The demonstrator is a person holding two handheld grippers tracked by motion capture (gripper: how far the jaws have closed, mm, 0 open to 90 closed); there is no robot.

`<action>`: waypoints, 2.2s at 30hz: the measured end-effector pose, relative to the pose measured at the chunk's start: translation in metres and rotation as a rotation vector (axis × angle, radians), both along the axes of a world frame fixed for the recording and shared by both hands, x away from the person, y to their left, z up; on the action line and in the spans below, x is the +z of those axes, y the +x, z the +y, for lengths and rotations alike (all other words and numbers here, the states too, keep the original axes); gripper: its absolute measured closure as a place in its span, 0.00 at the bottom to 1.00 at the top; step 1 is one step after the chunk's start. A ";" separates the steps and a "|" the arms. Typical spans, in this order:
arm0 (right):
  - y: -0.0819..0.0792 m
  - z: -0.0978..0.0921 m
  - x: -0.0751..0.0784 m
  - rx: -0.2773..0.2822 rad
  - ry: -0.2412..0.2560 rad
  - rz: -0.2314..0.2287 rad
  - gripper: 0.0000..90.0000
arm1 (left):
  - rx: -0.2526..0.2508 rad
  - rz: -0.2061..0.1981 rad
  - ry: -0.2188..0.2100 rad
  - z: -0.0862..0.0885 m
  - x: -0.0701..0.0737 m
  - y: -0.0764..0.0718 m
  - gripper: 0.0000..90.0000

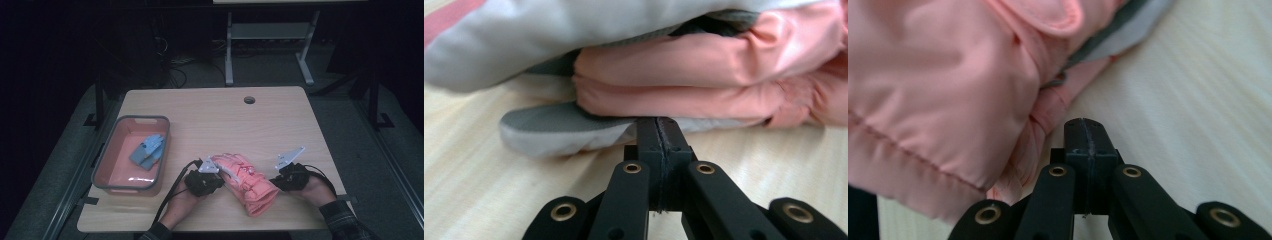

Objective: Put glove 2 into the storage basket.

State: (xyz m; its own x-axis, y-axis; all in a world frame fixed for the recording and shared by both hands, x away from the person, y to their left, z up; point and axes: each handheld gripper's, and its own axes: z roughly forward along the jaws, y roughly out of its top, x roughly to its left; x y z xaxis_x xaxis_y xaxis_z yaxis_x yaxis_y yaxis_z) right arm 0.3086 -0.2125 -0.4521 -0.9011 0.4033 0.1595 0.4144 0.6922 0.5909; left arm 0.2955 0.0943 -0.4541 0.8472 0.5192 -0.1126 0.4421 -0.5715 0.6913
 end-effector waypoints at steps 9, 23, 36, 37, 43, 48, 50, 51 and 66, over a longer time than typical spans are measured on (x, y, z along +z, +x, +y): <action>-0.007 0.014 -0.003 0.073 0.006 -0.006 1.00 | 0.034 0.006 -0.007 0.004 -0.001 0.021 1.00; -0.016 0.046 -0.004 0.168 0.027 -0.009 1.00 | 0.044 0.001 -0.014 0.010 0.000 0.030 1.00; -0.028 0.078 -0.003 0.230 0.045 -0.031 1.00 | 0.037 0.006 -0.015 0.009 -0.002 0.030 1.00; -0.028 0.080 -0.003 0.235 0.044 -0.037 1.00 | 0.037 0.006 -0.015 0.009 -0.002 0.030 1.00; -0.028 0.079 0.000 0.213 0.053 -0.048 1.00 | 0.052 0.009 -0.015 0.013 -0.001 0.031 0.99; -0.028 0.061 0.010 0.141 0.074 -0.047 1.00 | 0.081 0.027 -0.044 0.022 0.006 0.033 0.91; -0.027 0.053 0.018 0.104 0.094 -0.059 1.00 | 0.093 0.036 -0.048 0.027 0.011 0.034 0.85; -0.028 0.050 0.022 0.068 0.112 -0.048 1.00 | 0.096 0.037 -0.050 0.029 0.014 0.034 0.81; -0.016 0.052 0.045 -0.088 0.162 -0.127 1.00 | 0.146 0.012 -0.111 0.049 0.052 0.035 0.42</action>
